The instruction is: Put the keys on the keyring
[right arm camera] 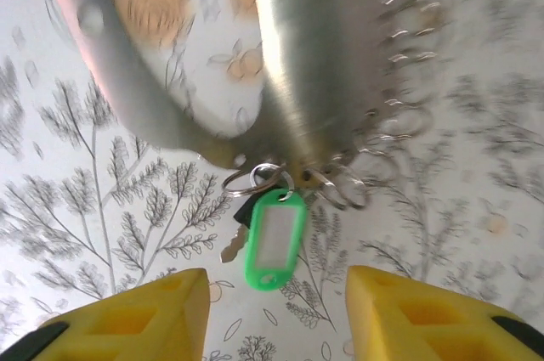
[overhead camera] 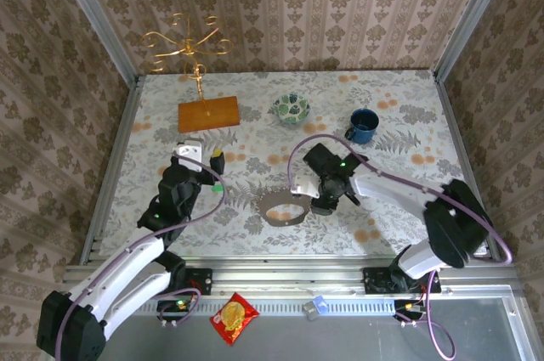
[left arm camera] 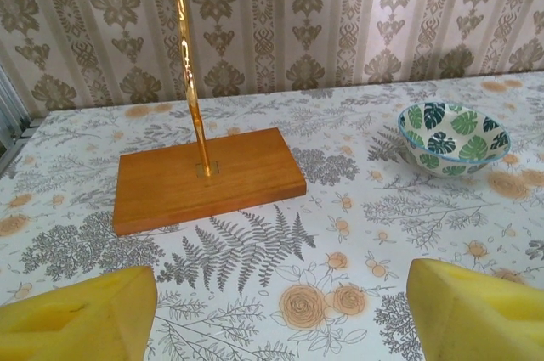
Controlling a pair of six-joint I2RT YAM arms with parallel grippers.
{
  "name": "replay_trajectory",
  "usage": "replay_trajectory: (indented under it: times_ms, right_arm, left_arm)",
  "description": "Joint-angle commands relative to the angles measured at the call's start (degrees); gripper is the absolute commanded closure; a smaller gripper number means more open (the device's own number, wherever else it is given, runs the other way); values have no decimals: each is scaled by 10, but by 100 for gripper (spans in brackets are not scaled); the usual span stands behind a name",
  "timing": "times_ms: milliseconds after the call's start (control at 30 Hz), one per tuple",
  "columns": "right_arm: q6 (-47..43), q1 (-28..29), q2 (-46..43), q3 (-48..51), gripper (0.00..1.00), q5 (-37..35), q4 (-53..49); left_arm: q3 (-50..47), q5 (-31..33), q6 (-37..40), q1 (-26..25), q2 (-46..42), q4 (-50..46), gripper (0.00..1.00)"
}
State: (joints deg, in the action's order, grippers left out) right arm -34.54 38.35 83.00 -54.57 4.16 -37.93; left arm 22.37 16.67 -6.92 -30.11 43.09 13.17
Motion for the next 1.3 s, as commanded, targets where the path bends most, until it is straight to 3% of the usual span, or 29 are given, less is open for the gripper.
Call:
replay_trajectory:
  times_ms: [0,200,333,433,600,1267]
  right_arm:
    - [108,-22,-76,11,50,56,78]
    - [404,-31,-122,63,47,5,211]
    - [641,-36,-124,86,46,-91,201]
    - [725,-40,-105,102,46,-65,205]
    - [758,-41,-54,99,47,-30,192]
    - [731,-24,141,-4,59,94,202]
  left_arm:
    - [28,-30,-21,6,10,-22,21]
    - [46,-68,-46,7,41,-56,19]
    - [52,-85,-60,7,51,-82,19]
    - [49,-98,-75,7,59,-82,19]
    - [51,-112,-96,7,69,-91,20]
    - [43,-121,-133,-25,81,-117,22]
